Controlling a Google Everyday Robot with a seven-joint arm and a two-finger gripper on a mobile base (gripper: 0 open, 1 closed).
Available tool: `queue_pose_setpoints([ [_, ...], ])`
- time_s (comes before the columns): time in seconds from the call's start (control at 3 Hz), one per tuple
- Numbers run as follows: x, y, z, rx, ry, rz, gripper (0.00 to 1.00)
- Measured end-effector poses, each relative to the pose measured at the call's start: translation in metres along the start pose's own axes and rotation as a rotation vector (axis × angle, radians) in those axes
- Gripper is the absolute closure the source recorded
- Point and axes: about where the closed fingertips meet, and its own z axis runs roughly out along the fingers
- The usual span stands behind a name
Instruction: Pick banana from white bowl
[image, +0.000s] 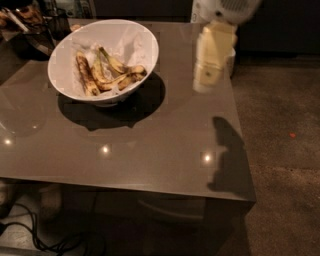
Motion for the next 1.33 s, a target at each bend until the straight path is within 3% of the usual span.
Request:
queue_pose_setpoints([
  [0.33,-0.038,-0.016,-0.029,0.07,-0.088,-0.037,0.0],
  [0.67,-0.043,-0.019,-0.029,0.084,-0.107,-0.041,0.0],
  [1.0,-0.043,-0.019,-0.029,0.085,-0.107,-0.041,0.0],
  [1.33,-0.064,-0.025,-0.021,0.056,-0.09,-0.065,0.0],
])
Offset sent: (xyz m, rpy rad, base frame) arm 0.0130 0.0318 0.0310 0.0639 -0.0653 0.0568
